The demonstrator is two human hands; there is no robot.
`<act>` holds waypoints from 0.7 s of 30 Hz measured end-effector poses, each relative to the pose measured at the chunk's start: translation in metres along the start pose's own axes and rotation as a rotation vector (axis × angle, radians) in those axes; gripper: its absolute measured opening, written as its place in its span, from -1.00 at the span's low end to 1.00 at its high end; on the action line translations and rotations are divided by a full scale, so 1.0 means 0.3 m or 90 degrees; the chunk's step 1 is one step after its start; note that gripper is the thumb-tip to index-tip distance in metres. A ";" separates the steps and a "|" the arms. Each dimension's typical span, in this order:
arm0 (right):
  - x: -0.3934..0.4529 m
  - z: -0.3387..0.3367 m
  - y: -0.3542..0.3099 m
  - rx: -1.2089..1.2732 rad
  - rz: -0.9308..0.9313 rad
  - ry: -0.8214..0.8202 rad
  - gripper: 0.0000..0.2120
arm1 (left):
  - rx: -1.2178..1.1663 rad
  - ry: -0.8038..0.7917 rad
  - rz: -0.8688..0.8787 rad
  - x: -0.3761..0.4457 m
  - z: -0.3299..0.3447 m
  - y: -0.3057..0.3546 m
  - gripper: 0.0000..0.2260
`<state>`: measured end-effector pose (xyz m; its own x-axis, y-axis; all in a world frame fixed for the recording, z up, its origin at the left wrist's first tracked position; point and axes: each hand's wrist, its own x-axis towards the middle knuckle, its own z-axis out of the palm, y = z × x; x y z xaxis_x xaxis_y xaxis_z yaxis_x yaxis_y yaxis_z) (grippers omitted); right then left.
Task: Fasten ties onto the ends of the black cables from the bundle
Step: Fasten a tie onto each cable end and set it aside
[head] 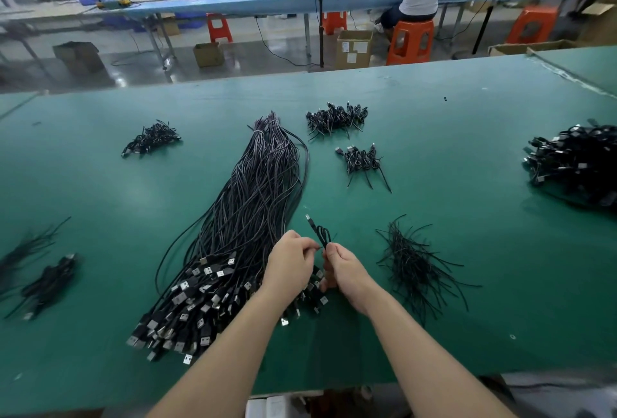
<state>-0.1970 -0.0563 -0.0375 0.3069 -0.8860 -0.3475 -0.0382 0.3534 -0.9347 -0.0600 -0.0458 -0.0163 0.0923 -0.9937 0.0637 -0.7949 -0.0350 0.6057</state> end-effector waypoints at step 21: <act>-0.025 0.007 -0.026 0.028 -0.014 -0.045 -0.75 | 0.214 0.127 0.324 -0.008 -0.026 -0.013 -0.71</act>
<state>-0.1971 -0.0520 -0.0274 0.3737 -0.8707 -0.3198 0.0106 0.3487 -0.9372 -0.0525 -0.0424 -0.0127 -0.2627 -0.8566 0.4441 -0.9103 0.3726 0.1802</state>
